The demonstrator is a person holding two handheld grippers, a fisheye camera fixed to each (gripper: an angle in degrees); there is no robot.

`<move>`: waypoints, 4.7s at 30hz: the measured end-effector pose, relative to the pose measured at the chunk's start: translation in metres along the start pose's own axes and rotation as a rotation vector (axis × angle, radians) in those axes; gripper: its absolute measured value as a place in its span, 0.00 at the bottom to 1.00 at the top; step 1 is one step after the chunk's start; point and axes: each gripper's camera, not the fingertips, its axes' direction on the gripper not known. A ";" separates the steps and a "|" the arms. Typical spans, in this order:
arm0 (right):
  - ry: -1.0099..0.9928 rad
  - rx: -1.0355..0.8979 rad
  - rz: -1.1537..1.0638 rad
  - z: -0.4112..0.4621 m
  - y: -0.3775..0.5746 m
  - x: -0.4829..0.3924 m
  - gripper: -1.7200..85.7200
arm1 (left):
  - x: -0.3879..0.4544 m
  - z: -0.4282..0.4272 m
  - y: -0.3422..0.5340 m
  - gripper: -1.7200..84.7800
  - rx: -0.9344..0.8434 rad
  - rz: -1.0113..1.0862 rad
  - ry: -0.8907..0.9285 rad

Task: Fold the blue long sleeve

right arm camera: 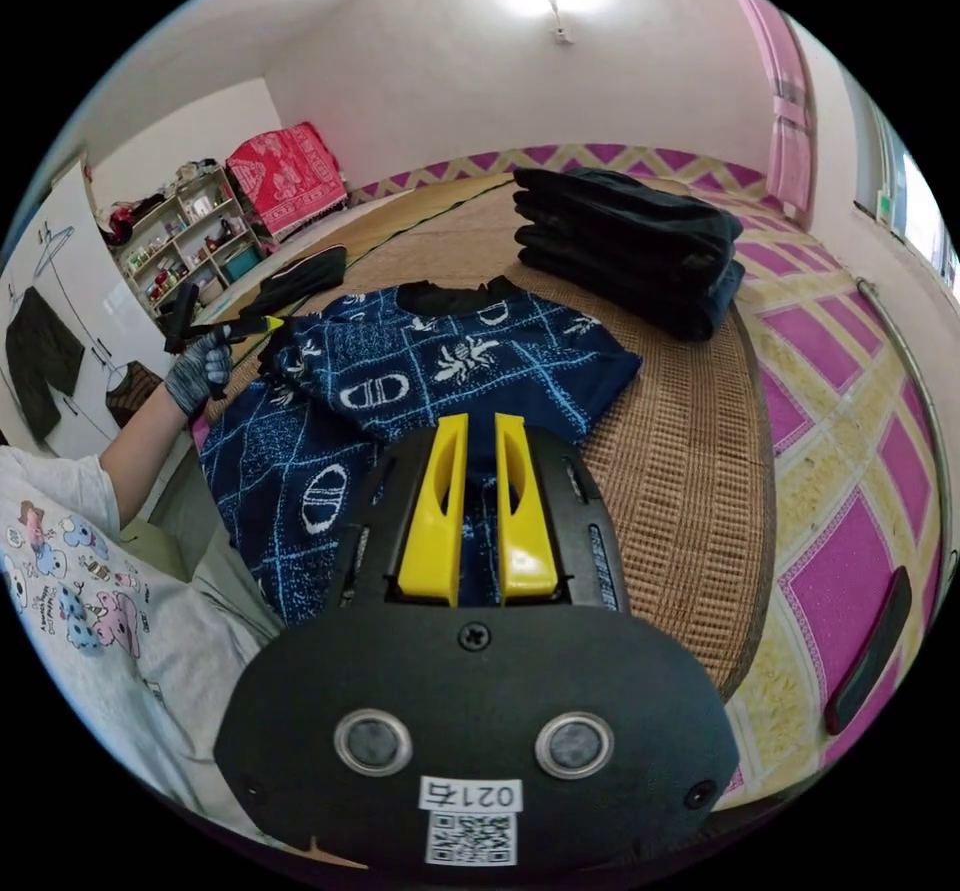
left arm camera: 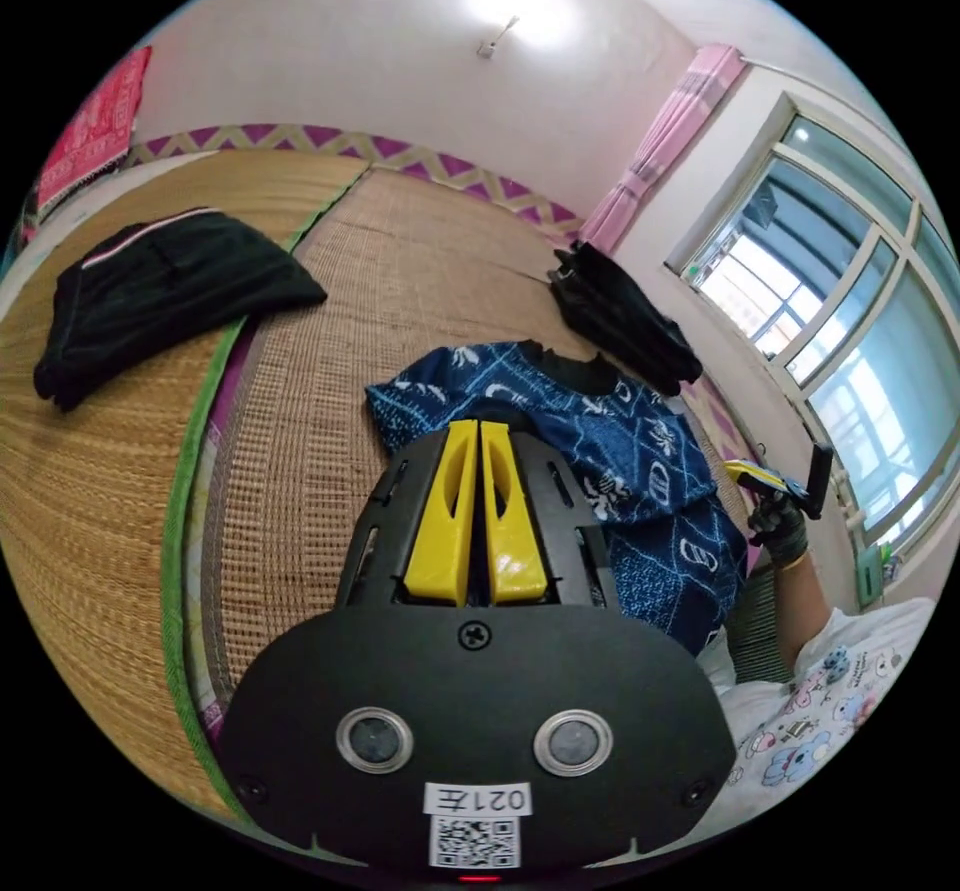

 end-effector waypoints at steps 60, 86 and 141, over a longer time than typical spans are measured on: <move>-0.913 0.022 -0.238 -0.146 0.075 0.163 0.03 | 0.102 -0.284 0.037 0.02 -0.071 0.328 0.780; -0.396 -0.236 0.061 0.034 -0.133 0.271 0.08 | 0.034 -0.037 -0.202 0.07 -0.319 0.085 0.370; -0.637 -0.079 -0.034 -0.098 0.027 0.226 0.02 | 0.099 -0.078 0.099 0.01 -0.006 0.283 0.391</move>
